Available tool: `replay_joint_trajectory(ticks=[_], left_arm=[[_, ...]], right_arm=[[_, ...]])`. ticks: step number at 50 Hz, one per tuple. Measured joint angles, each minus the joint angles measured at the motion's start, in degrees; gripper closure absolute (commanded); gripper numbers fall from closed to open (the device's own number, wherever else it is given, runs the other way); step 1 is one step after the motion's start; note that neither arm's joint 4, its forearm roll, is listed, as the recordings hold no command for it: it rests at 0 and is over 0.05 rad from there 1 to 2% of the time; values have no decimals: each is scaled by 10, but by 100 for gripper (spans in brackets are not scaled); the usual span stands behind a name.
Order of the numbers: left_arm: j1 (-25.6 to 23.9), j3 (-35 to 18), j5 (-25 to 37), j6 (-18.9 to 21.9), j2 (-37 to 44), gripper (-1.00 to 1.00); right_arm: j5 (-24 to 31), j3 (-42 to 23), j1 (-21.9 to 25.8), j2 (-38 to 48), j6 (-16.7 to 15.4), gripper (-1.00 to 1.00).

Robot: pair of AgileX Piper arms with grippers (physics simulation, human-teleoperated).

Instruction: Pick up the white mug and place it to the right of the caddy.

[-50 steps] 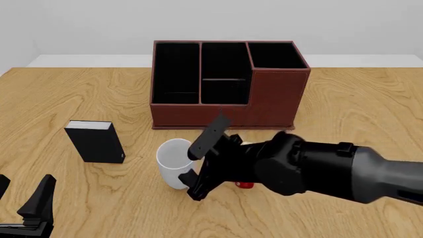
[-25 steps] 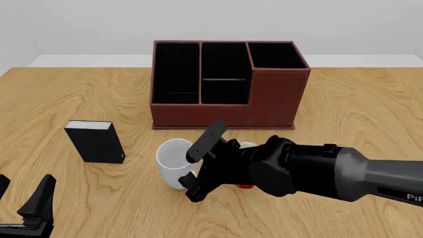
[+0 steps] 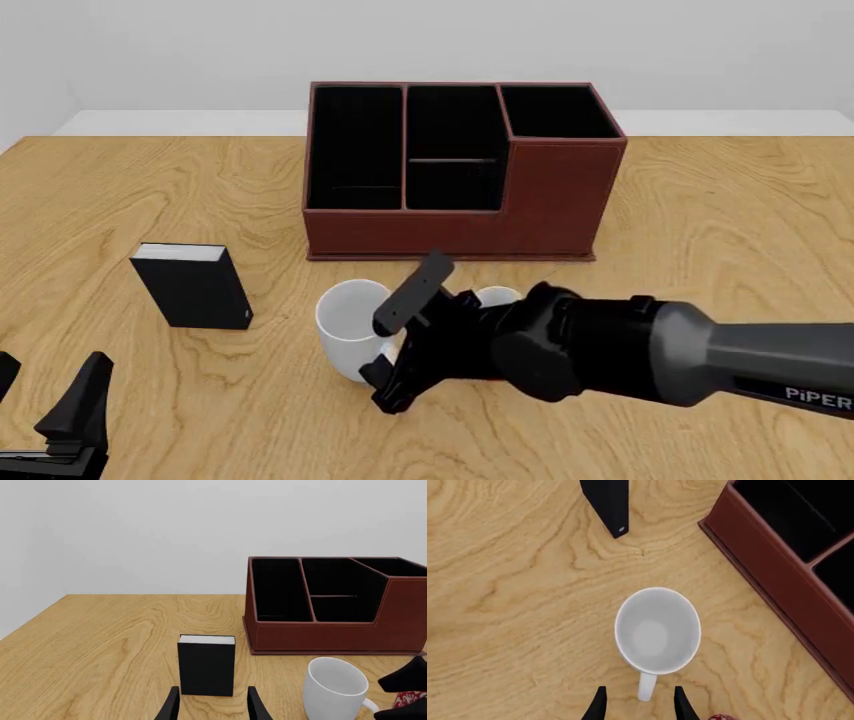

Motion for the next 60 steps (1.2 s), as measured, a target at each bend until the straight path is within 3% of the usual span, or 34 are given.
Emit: replay_joint_trajectory(ticks=[60], left_arm=[[0,0,0,0,0,-100]], right_arm=[[-35,13,-8,58,25,-100]])
